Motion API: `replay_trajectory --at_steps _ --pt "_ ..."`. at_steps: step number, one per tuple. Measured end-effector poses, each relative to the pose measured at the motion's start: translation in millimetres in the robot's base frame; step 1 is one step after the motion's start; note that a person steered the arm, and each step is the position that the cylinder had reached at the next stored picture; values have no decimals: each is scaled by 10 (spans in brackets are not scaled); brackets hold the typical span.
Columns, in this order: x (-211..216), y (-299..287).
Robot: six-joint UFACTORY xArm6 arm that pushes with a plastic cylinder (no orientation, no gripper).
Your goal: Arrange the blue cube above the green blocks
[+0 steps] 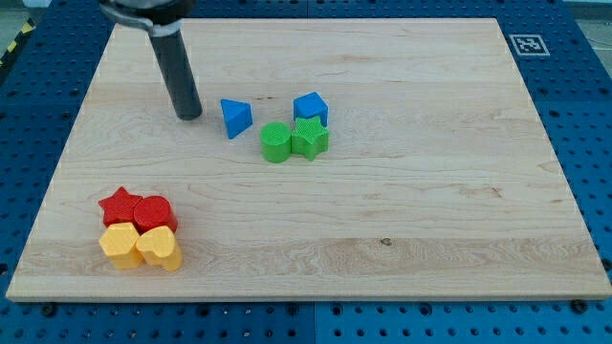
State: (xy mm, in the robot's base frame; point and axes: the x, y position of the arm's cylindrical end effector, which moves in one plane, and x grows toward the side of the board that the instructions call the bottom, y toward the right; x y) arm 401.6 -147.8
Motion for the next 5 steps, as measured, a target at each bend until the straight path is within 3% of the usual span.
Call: replay_trajectory --at_steps 2,4,5 --pt "48 1017" --pt "2 745" --pt "-357 746"
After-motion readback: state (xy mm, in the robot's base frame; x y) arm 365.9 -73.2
